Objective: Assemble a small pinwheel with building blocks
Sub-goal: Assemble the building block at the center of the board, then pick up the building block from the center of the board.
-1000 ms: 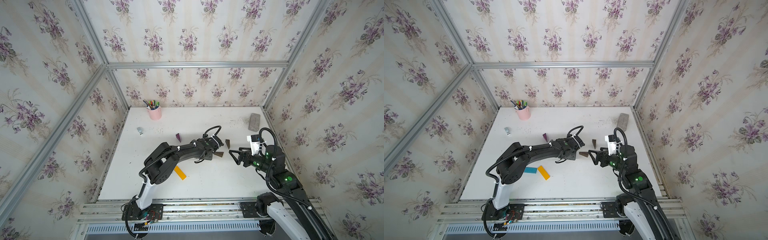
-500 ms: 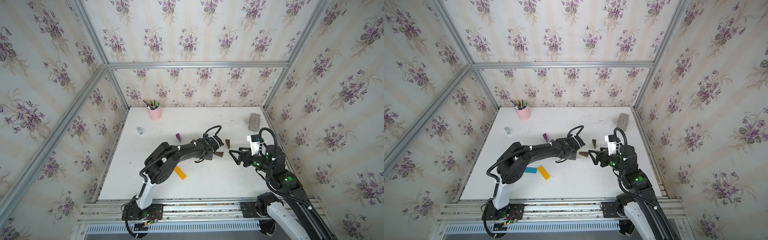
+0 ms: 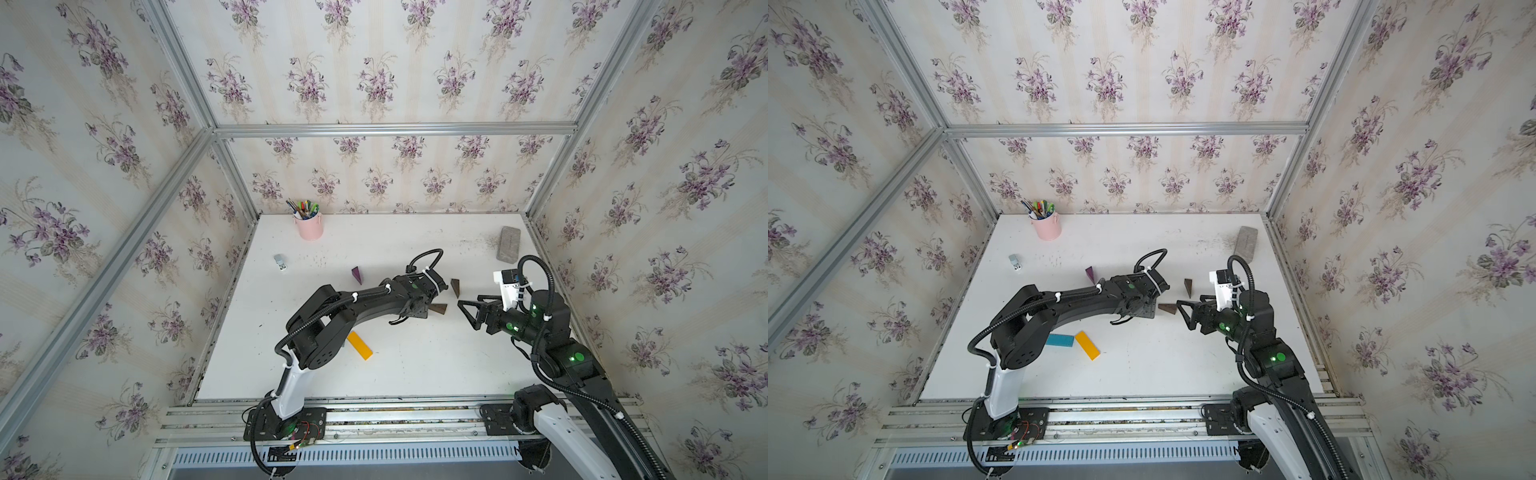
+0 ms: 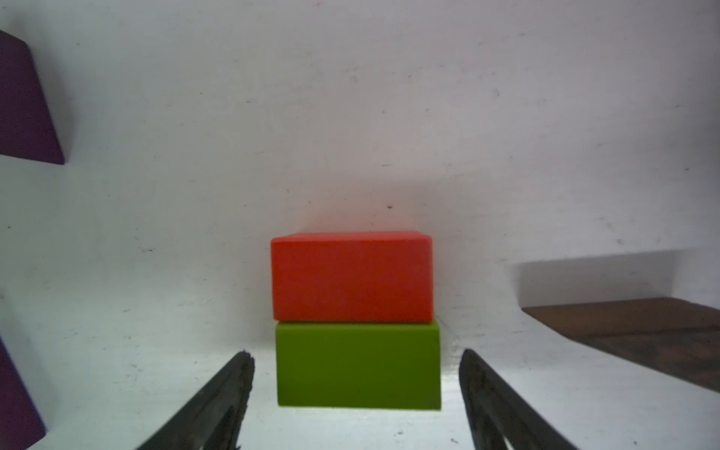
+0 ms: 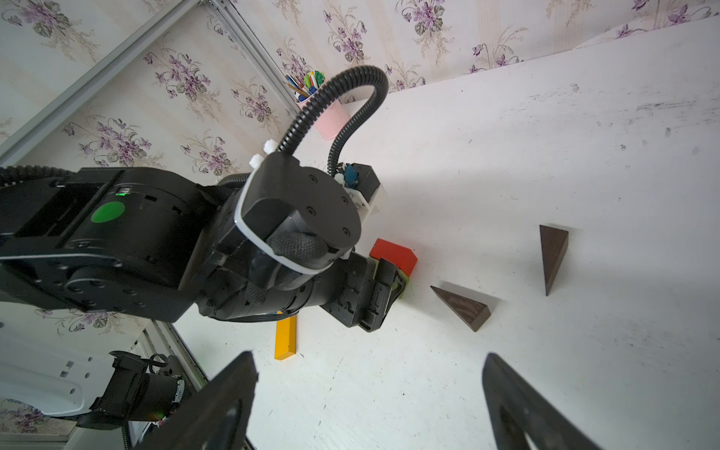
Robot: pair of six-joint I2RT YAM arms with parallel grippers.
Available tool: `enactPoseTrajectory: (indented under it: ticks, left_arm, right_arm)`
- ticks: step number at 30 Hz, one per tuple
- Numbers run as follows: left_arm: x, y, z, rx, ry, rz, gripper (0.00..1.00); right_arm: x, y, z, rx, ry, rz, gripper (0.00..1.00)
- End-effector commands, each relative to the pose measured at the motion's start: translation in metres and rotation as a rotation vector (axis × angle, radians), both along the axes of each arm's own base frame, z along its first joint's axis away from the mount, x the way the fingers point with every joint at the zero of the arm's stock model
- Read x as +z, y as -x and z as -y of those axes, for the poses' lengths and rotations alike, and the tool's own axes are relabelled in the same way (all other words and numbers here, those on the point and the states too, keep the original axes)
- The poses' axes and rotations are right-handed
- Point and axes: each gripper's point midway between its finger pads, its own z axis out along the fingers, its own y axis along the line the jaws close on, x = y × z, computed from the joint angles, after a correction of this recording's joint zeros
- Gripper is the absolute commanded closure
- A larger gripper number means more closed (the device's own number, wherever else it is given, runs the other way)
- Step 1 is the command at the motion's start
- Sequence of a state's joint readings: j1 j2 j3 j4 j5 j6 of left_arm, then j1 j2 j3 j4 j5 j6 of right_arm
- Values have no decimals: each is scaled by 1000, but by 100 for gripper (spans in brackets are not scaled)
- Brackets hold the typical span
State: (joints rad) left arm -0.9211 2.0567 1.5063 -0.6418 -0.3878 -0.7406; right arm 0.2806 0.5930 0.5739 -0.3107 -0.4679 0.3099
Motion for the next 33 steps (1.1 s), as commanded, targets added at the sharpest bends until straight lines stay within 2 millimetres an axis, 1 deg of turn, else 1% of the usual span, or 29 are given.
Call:
enactPoseTrajectory:
  ticks: [1,4,8,11,16,18,21,23,25,26,29,32,33]
  left_arm:
    - [5,-2,-5,7,-19,19,17]
    - [2,-1,-6,4,-28,16,20]
    - [0,0,-9,8,-36,17,20]
    - [12,-2,-10,-1,-32,45,19]
    - [46,-4,-14,-35,-3,118,16]
    - [61,-3,-19,-43,17,153,16]
    - [79,1,-33,-67,24,191,16]
    - [90,3,-48,-89,13,206,17]
    - [99,4,-65,-96,14,211,18]
    - [102,4,-77,-89,16,209,19]
    - [105,3,-113,-43,14,209,20]
    - [98,-5,-146,20,-18,176,22]
    - [96,-7,-151,33,-28,161,23]
  right_arm:
    - [6,-2,-2,12,-2,33,9]
    - [7,-2,-2,12,-2,32,9]
    - [7,-2,-2,12,-2,33,9]
    - [6,-2,-2,12,-2,32,9]
    - [5,-3,0,-1,3,27,9]
    - [5,-4,1,-11,6,30,9]
    - [5,-4,1,-10,6,28,9]
    - [3,-5,1,-7,9,20,10]
    - [0,-6,0,-6,14,10,10]
    - [-1,-6,0,-8,17,5,10]
    - [-3,-9,1,-20,26,-1,12]
    - [-4,-11,-4,-2,28,-21,15]
    - [-4,-11,-7,10,34,-28,15]
